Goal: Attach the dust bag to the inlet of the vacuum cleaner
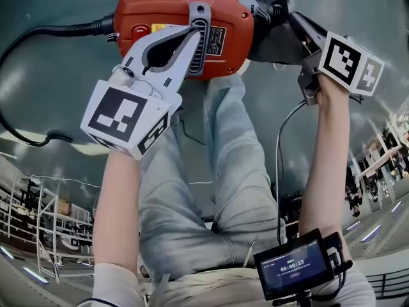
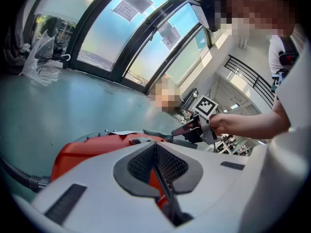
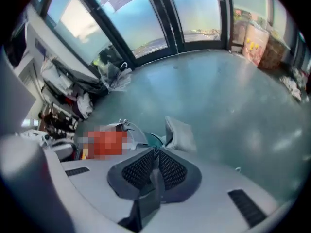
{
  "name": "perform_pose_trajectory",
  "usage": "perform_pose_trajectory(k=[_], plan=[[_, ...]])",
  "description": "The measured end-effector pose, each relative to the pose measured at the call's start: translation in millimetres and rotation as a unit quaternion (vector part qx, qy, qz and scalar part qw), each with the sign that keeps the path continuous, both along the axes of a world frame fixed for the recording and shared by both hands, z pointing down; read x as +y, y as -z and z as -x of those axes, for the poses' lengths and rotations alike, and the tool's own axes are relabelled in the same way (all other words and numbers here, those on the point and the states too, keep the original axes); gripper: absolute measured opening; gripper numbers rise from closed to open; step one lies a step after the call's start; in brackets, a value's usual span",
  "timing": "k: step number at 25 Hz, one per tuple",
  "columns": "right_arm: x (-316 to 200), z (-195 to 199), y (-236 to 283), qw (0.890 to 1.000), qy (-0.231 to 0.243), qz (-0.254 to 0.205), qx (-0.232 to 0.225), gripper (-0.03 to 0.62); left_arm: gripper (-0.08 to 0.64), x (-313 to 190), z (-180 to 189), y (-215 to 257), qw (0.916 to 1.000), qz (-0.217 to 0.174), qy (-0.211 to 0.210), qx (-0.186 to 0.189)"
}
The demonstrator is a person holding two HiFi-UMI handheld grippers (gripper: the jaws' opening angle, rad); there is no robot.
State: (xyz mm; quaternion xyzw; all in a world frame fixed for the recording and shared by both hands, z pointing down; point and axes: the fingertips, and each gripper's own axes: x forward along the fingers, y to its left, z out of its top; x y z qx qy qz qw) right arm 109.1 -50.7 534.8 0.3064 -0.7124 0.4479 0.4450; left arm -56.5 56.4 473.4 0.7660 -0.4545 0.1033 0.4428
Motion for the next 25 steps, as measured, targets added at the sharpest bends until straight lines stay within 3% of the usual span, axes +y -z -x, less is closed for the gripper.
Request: perform_pose_trajectory(k=[4, 7, 10, 17, 22, 25], plan=[[0, -1, -3, 0.998, -0.051, 0.044, -0.010, 0.014, 0.011, 1, 0, -1, 1.0000, -0.001, -0.002, 0.008], [-3, -2, 1, 0.996, -0.082, 0.045, -0.013, 0.015, 0.011, 0, 0, -1, 0.9999, -0.002, -0.004, 0.013], [-1, -3, -2, 0.997, -0.069, 0.037, 0.002, 0.025, 0.011, 0, 0, 2, 0.9998, -0.001, -0.017, 0.014], [-5, 10, -8, 0.993, -0.091, 0.068, -0.008, 0.023, 0.011, 0, -3, -2, 0.9981, 0.001, -0.060, 0.014], [-10, 1, -15, 0.996, -0.048, 0.014, 0.075, 0.026, 0.011, -1, -4, -3, 0.9982, -0.001, -0.056, 0.021], [-9, -2, -18, 0.995, -0.083, 0.013, 0.062, 0.026, 0.011, -1, -5, -3, 0.9982, -0.003, -0.054, 0.025]])
